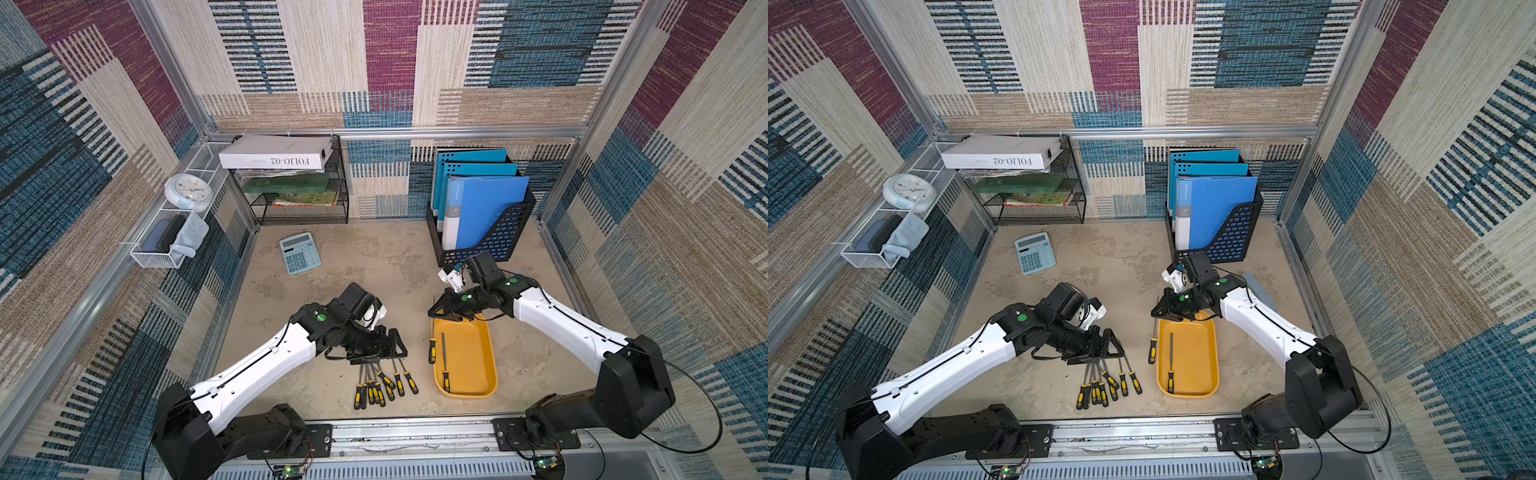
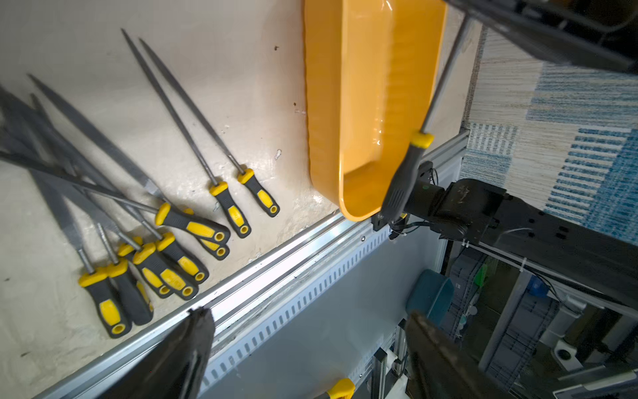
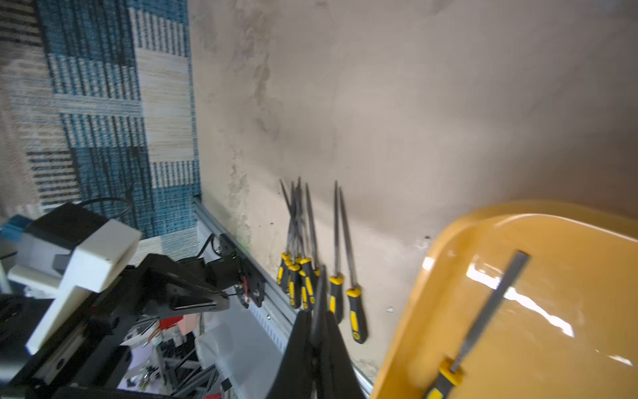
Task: Put the file tool into the storage box
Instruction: Place the file tool in the storage box.
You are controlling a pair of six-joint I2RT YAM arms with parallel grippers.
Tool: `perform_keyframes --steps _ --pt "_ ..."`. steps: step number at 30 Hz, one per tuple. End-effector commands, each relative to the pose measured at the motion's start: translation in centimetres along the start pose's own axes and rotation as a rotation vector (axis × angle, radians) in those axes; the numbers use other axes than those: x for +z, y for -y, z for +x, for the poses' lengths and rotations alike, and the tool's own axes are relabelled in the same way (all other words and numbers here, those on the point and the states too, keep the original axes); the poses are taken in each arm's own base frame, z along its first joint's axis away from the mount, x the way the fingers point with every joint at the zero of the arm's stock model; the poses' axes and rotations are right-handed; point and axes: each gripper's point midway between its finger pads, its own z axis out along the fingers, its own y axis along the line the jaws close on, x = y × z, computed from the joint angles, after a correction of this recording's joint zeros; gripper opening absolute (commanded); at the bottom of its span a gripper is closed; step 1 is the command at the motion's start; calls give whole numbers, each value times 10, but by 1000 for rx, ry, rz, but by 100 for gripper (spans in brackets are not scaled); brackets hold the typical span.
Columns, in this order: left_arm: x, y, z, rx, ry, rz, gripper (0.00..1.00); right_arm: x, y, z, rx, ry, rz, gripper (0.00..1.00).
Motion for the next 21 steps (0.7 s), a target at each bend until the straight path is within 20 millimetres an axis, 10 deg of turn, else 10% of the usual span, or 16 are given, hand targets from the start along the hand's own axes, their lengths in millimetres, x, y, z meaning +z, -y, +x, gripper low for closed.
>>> perform_keyframes --steps 1,21 --pt "-4 -25 2 -70 40 -84 90 -7 47 20 -32 -76 237 0" --pt "0 -84 20 -212 91 -207 90 32 107 43 15 -107 363 0"
